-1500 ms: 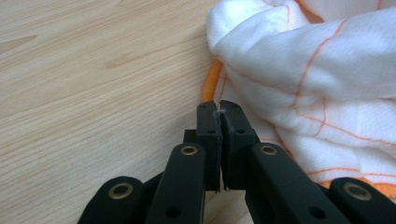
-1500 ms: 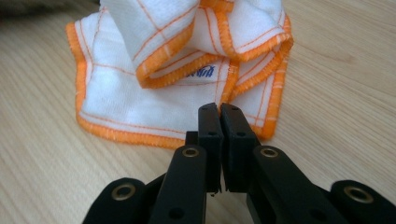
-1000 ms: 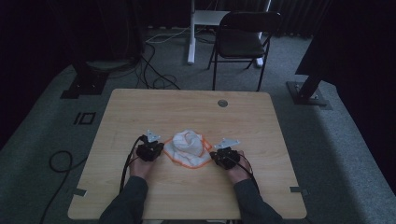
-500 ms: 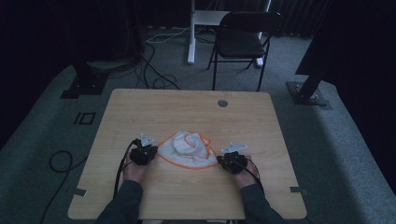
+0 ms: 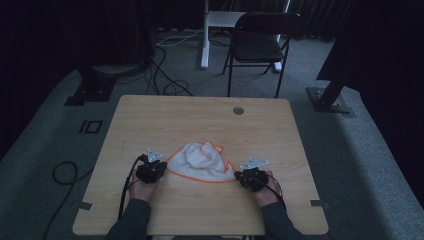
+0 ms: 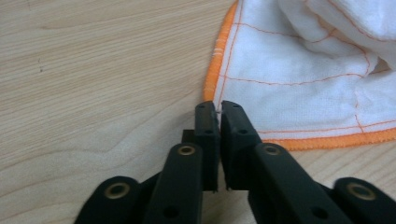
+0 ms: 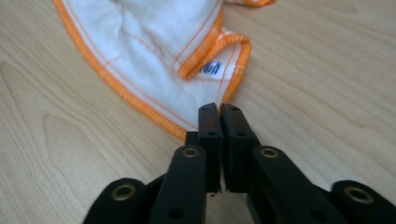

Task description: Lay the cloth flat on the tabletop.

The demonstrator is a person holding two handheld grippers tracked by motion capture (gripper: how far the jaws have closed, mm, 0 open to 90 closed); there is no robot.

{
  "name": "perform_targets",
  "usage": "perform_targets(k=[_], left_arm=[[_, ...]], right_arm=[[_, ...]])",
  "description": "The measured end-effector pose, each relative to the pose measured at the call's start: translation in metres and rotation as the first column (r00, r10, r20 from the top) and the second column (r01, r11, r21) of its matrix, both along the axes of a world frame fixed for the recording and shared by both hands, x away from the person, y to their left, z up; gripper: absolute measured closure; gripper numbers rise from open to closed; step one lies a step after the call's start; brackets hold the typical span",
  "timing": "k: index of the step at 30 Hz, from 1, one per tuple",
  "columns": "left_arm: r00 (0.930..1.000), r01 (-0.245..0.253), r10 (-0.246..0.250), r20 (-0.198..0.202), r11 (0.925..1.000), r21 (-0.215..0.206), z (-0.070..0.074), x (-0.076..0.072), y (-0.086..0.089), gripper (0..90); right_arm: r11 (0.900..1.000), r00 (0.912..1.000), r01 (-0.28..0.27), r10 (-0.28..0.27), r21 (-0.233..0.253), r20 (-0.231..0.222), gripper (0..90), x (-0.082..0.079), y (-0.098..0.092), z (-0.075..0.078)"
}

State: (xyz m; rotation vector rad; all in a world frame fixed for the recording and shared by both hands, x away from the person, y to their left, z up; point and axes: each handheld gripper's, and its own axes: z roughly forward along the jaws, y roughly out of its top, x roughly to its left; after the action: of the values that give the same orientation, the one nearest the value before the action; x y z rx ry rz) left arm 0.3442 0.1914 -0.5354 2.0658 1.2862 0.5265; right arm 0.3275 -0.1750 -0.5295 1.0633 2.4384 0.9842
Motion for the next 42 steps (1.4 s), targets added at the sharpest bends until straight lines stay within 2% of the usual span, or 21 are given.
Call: perform_targets(k=[1,2,6,9,15,19,22,25,28,35,38,40,42], left_arm=[[0.9998,0.006,-0.006,0.021,1.0,0.007,0.003,-0.001,-0.003,82.7],[0.9996,0.007,-0.007,0.027,1.0,0.006,0.005,-0.001,-0.004,78.3],[0.9988,0.02,-0.02,0.044,0.9998,0.008,0.01,0.004,-0.01,75.8],[0.9986,0.03,-0.031,0.043,0.9994,0.014,0.011,0.009,-0.016,75.7],[0.9983,0.052,-0.052,0.024,0.9984,0.023,0.006,0.015,-0.025,75.7],[0.9982,0.057,-0.057,0.017,0.998,0.027,0.002,0.016,-0.029,75.7],[0.9983,0.057,-0.058,0.012,0.998,0.026,0.001,0.016,-0.028,75.7],[0.9982,0.059,-0.059,0.012,0.9979,0.027,0.001,0.016,-0.028,75.7],[0.9983,0.057,-0.058,0.013,0.9981,0.024,0.0,0.016,-0.028,75.7],[0.9984,0.055,-0.055,0.014,0.9984,0.01,-0.001,0.015,-0.026,75.9],[0.9984,0.055,-0.055,0.014,0.9984,0.013,-0.001,0.015,-0.027,75.9],[0.9983,0.056,-0.056,0.014,0.9984,0.008,-0.002,0.015,-0.026,76.0],[0.9983,0.056,-0.056,0.015,0.9984,0.003,-0.002,0.014,-0.025,76.1]], right_arm=[[1.0,1.0,0.003,-0.003,0.003,0.005,81.9,0.001,0.0,0.001],[0.999,0.9996,0.02,-0.02,0.026,0.018,77.4,0.006,-0.002,0.005],[0.998,0.999,0.031,-0.033,0.047,0.032,75.5,0.014,0.001,0.009],[0.997,0.9988,0.035,-0.037,0.066,0.031,75.5,0.02,0.006,0.011],[0.997,0.9985,0.032,-0.036,0.074,0.041,75.5,0.031,0.02,0.015],[0.995,0.9986,0.031,-0.034,0.09,0.039,72.1,0.039,0.029,0.018],[0.996,0.9983,0.027,-0.032,0.084,0.049,69.6,0.043,0.035,0.019],[0.995,0.998,0.039,-0.043,0.093,0.046,68.5,0.047,0.04,0.02],[0.995,0.9986,0.036,-0.04,0.097,0.036,63.8,0.052,0.045,0.019],[0.996,0.9995,0.017,-0.015,0.087,-0.028,58.2,0.063,0.056,0.008],[0.994,0.9976,0.019,-0.012,0.108,-0.069,61.3,0.068,0.057,0.003],[0.993,0.9961,0.009,0.002,0.116,-0.088,71.4,0.069,0.057,0.002],[0.995,0.997,-0.005,0.013,0.102,-0.077,81.0,0.067,0.059,0.003]])
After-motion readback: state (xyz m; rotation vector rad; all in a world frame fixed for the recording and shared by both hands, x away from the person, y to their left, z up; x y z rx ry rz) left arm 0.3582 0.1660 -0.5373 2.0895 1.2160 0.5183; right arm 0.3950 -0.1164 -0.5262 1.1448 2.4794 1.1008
